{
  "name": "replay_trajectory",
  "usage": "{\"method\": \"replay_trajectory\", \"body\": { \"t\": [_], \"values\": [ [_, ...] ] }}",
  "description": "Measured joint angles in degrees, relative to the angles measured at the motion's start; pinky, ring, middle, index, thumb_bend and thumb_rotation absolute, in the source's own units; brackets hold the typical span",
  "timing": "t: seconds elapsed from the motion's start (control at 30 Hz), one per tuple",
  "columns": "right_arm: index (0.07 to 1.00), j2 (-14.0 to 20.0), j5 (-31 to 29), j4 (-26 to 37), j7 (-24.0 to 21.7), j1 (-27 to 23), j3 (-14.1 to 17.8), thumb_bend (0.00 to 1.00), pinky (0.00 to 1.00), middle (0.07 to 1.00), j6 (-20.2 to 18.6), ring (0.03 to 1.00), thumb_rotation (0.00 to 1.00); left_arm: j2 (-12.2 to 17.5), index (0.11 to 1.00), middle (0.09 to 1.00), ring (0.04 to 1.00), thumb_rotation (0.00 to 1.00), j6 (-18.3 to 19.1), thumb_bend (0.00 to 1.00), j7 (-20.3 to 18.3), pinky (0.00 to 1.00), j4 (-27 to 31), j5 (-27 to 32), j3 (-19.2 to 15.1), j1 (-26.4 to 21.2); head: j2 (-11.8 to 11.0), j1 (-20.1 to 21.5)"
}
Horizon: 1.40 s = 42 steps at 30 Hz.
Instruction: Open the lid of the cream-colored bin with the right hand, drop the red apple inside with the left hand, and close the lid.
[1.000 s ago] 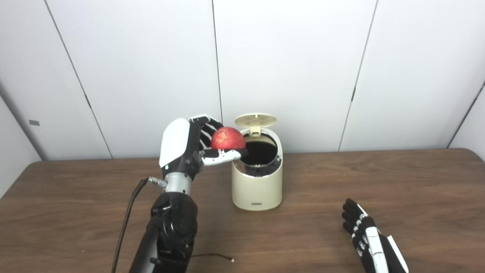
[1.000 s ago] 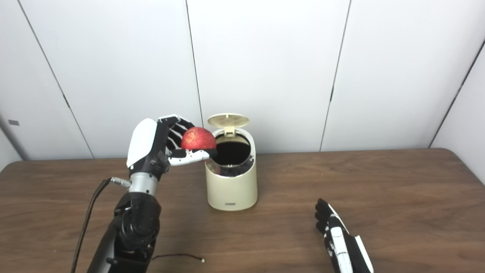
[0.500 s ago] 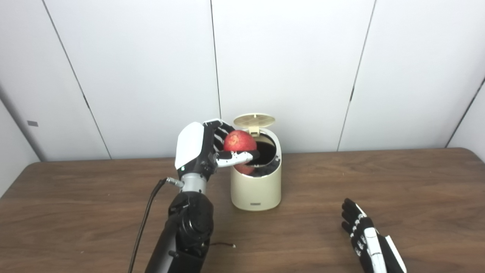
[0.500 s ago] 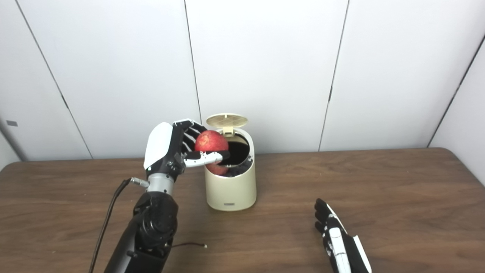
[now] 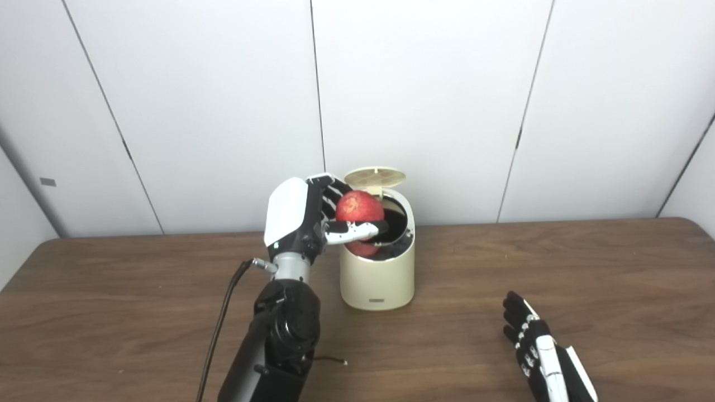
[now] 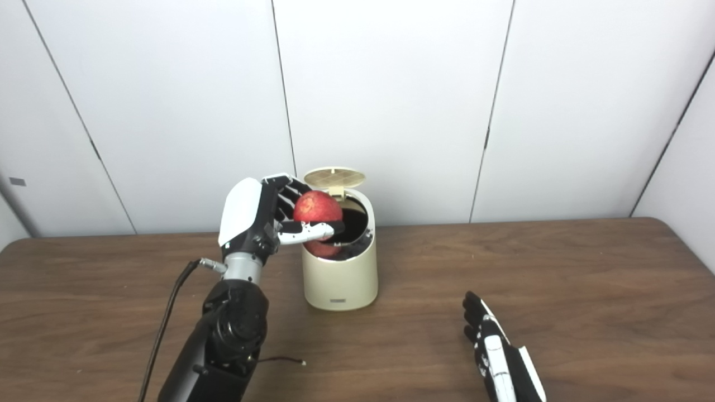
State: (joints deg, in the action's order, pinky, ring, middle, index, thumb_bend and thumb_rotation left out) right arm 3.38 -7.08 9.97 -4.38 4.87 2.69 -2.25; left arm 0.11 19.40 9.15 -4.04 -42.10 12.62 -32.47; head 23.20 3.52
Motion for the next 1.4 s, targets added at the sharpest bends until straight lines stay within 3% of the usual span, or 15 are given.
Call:
{"method": "replay_trajectory", "body": {
  "t": [0.4, 0.73, 1.1, 1.4],
  "values": [
    [0.944, 0.0, -0.6, 0.4, 0.0, -0.1, 0.1, 0.54, 0.92, 0.939, -1.0, 0.953, 0.93, -1.0, 0.491, 0.503, 0.422, 0.00, -0.1, 0.48, 0.3, 0.33, -1.7, 0.1, 1.1, -0.5, 0.2, 1.3],
    [0.948, 0.0, -0.6, 0.7, 0.0, -0.1, 0.0, 0.52, 0.93, 0.941, -1.6, 0.955, 0.95, -1.9, 0.468, 0.524, 0.432, 0.00, -2.0, 0.47, 3.8, 0.34, -5.3, 1.8, 1.1, -1.5, 0.4, 1.2],
    [0.915, 0.9, -0.2, 0.7, -0.1, -0.1, -0.7, 0.53, 0.90, 0.882, -1.6, 0.919, 0.99, -0.9, 0.471, 0.539, 0.428, 0.00, -6.8, 0.47, 8.6, 0.32, -10.4, 1.0, 2.6, -2.8, 0.4, 1.1],
    [0.887, 1.0, -0.1, 0.7, -0.1, -0.1, -0.9, 0.52, 0.90, 0.832, -1.6, 0.893, 0.98, -0.2, 0.483, 0.577, 0.453, 0.00, -7.0, 0.47, 9.2, 0.32, -12.1, -0.4, 3.6, -3.8, 0.6, 0.8]
  ]
}}
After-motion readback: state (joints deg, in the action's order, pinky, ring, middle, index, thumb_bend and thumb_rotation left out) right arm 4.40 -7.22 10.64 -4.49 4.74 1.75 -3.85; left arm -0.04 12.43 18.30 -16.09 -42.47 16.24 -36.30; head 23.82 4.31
